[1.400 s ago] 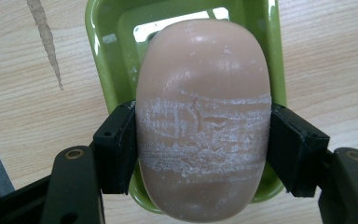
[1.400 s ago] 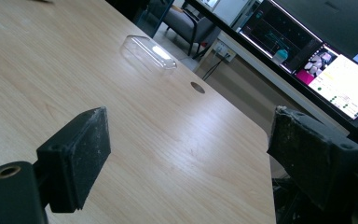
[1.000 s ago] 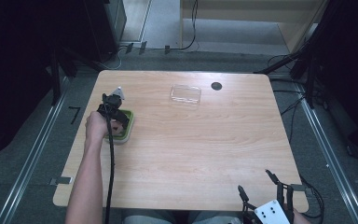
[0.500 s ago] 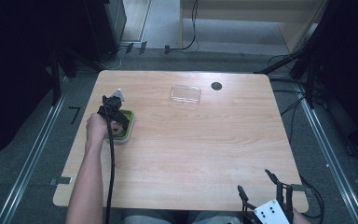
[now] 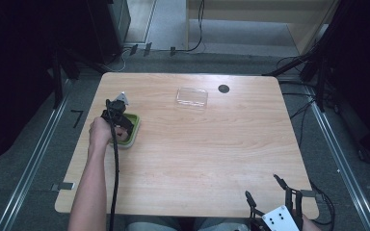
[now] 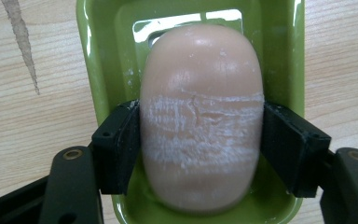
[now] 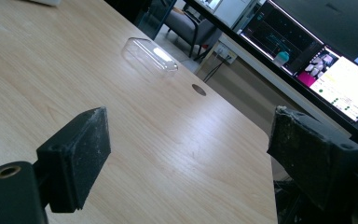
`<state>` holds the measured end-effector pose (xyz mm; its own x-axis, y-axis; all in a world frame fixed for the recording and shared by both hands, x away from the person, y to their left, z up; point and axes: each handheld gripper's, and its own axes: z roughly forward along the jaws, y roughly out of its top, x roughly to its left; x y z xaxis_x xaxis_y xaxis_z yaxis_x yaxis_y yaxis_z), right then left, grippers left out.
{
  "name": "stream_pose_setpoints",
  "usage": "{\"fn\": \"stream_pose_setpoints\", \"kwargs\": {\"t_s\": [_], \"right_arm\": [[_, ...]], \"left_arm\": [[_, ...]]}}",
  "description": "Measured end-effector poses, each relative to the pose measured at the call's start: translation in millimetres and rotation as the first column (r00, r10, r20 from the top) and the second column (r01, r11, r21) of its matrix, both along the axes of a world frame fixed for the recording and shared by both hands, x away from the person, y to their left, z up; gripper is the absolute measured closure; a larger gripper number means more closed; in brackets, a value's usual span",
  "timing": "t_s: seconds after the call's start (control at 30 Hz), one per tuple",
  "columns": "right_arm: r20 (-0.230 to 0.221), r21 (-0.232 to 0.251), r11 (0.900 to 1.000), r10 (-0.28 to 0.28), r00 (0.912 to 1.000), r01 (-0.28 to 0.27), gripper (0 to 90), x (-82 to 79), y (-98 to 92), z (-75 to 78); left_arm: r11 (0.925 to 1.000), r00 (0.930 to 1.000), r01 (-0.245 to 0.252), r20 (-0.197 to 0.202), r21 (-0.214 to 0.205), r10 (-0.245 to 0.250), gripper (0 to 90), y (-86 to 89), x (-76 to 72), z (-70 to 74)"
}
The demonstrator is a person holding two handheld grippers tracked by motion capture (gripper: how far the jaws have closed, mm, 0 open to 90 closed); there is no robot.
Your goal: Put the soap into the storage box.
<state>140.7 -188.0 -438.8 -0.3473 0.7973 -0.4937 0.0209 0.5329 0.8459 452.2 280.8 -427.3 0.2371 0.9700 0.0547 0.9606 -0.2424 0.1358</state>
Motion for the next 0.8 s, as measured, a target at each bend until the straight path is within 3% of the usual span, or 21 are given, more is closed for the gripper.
{"fn": "stream_pose_setpoints", "kwargs": {"t_s": [0.4,0.53,0.8], "right_arm": [[0.000,0.004,1.0000,0.003,1.0000,-0.003,13.2,1.1,0.7,-0.1],[0.000,0.006,1.0000,0.001,1.0000,-0.001,13.2,0.3,0.8,0.2],[0.004,0.002,1.0000,0.008,1.0000,-0.008,13.2,-0.9,2.7,1.3]], "left_arm": [[0.9995,1.0000,-0.001,0.009,0.031,0.000,19.4,-0.8,-8.3,14.3],[0.9995,0.9996,-0.005,0.029,0.032,0.004,16.0,-1.4,-17.6,24.9],[0.9992,0.9998,0.014,0.016,0.039,-0.014,13.9,-4.0,-33.9,31.4]]}}
